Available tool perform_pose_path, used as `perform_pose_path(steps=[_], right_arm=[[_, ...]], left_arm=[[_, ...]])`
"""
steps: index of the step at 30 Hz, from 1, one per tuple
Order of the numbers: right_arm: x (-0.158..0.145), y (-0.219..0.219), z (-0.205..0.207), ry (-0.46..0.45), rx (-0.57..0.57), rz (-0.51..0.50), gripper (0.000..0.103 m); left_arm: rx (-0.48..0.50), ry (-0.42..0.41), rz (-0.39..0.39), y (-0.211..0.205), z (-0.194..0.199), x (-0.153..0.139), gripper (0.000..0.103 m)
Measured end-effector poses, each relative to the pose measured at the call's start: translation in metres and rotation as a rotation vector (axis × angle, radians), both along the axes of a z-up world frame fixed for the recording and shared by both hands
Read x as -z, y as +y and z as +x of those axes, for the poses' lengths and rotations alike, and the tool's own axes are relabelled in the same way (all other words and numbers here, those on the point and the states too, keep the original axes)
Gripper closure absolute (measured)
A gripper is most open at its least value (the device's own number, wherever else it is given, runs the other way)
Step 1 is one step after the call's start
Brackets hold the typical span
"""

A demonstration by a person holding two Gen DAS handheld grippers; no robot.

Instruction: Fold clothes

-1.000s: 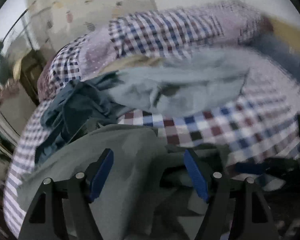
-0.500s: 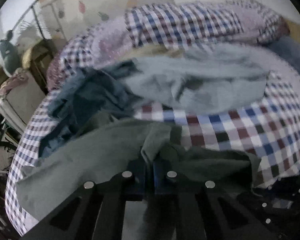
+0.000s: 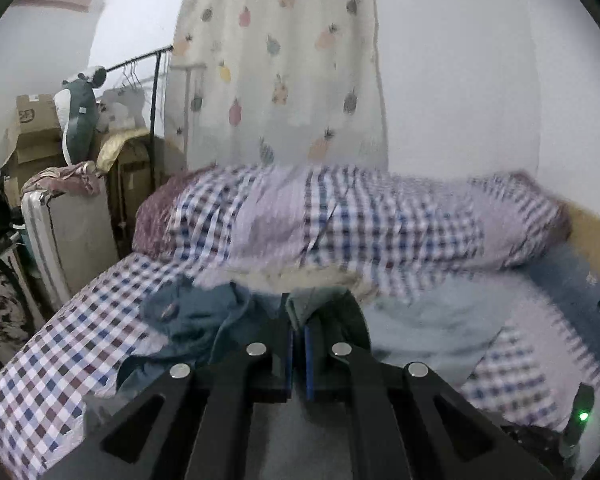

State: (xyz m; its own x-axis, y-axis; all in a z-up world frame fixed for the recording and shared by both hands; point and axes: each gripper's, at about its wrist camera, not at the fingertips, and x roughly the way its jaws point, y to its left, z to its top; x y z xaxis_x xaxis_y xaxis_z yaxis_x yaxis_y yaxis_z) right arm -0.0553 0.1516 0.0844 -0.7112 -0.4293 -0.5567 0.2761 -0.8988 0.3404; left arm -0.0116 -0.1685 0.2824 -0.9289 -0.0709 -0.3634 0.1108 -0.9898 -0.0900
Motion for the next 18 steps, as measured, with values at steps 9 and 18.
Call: perform_pose_path(steps=[9,18], right_arm=[[-0.045,0.068,0.025,0.052,0.065,-0.048,0.103],[-0.035,0.134,0.045,-0.095,-0.015,-0.032,0.06]], left_arm=[[0.151,0.084,0.159,0.047,0.072,-0.007,0.101],[0.195,-0.102,0.211,0.098,0.166,0.087,0.1]])
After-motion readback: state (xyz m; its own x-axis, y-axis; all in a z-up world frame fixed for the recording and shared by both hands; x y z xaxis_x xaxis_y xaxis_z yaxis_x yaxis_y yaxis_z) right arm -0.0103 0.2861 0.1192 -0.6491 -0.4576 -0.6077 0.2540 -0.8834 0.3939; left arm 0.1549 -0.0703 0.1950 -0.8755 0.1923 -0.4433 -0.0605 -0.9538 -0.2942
